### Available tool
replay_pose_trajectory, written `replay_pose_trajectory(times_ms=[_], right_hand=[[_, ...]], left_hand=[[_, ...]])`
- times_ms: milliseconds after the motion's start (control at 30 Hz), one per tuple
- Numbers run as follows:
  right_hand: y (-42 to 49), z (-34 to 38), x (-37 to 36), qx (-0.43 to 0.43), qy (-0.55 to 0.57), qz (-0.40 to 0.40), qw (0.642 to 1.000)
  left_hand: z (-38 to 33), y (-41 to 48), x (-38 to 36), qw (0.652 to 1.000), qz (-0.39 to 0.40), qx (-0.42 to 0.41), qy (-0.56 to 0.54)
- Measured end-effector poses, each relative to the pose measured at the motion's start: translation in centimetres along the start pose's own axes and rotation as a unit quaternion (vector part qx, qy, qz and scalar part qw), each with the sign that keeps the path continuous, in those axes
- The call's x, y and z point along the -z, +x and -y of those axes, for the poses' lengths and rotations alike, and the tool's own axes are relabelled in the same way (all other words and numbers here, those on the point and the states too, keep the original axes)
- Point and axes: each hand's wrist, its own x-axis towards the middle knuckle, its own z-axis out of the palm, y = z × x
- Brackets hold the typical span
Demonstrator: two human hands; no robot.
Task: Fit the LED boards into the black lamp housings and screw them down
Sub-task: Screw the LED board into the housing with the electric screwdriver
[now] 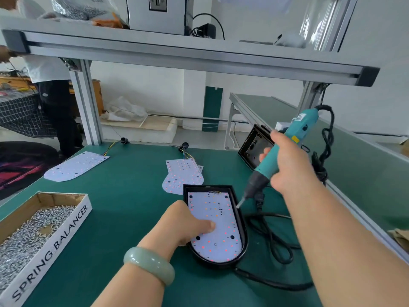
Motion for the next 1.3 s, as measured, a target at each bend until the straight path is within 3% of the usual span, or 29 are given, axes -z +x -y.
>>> replay_pose_trajectory(times_ms=[100, 200, 433, 467, 567, 600, 700, 800, 900, 933, 1000, 1067, 1133, 1167, 1200, 1300], right_hand=[[1.4, 1.3, 2.6, -0.046, -0.169, 0.008, 0.985], [1.8, 1.7, 5.0, -0.063, -0.347, 0.035, 0.935], [2.7, 0.8, 8.6, 0.030, -0.698, -0.002, 0.716], [2.8, 0.8, 8.9, 0.041, -0.715, 0.004, 0.697], [3.2, 0.7, 9.5, 0.080, -0.701, -0.007, 0.709], [3.4, 0.7, 9.8, 0.095, -0.713, -0.015, 0.695], [3.9, 0.2, 10.5, 0.087, -0.796, 0.004, 0.599], [3.9, -1.2, 11.1, 0.055, -0.827, 0.015, 0.560], [2.6, -2.9, 10.0, 0.160, -0.851, -0.035, 0.500], [2.0, -3.7, 9.3, 0.236, -0.839, -0.019, 0.490], [0.7, -5.5, 7.6, 0.342, -0.796, 0.113, 0.486], [0.0, -7.3, 6.2, 0.342, -0.791, 0.244, 0.445], [0.1, -8.2, 5.7, 0.308, -0.819, 0.266, 0.405], [0.3, -8.3, 5.5, 0.304, -0.819, 0.253, 0.415], [0.3, -8.3, 5.3, 0.302, -0.806, 0.236, 0.452], [0.2, -7.9, 4.4, 0.251, -0.696, 0.200, 0.642]], left_hand=[[0.0, -0.1, 0.0, 1.000, 0.003, 0.000, 0.000], [0.0, 0.0, 0.0, 1.000, 0.001, 0.001, 0.005], [0.4, -0.5, 1.1, 1.000, 0.017, 0.016, 0.009], [0.6, -0.6, 1.4, 1.000, 0.019, 0.017, 0.007], [1.0, -0.7, 2.0, 1.000, 0.019, 0.023, -0.007], [1.1, -0.8, 2.1, 0.999, 0.018, 0.026, -0.012], [1.2, -0.9, 2.1, 0.999, 0.010, 0.030, -0.007], [1.1, -1.0, 2.0, 1.000, 0.000, 0.029, 0.002], [1.1, -0.9, 2.0, 1.000, -0.002, 0.029, -0.006], [1.1, -1.0, 2.0, 1.000, -0.001, 0.029, -0.008], [1.1, -1.0, 2.0, 0.999, -0.001, 0.031, -0.015], [1.2, -1.2, 2.0, 0.999, -0.005, 0.028, -0.031], [1.2, -1.3, 2.0, 0.998, -0.011, 0.022, -0.055], [1.2, -1.3, 1.9, 0.997, -0.021, 0.019, -0.074], [1.2, -1.2, 1.8, 0.994, -0.033, 0.017, -0.100], [0.9, -0.8, 1.3, 0.981, -0.072, -0.001, -0.181]])
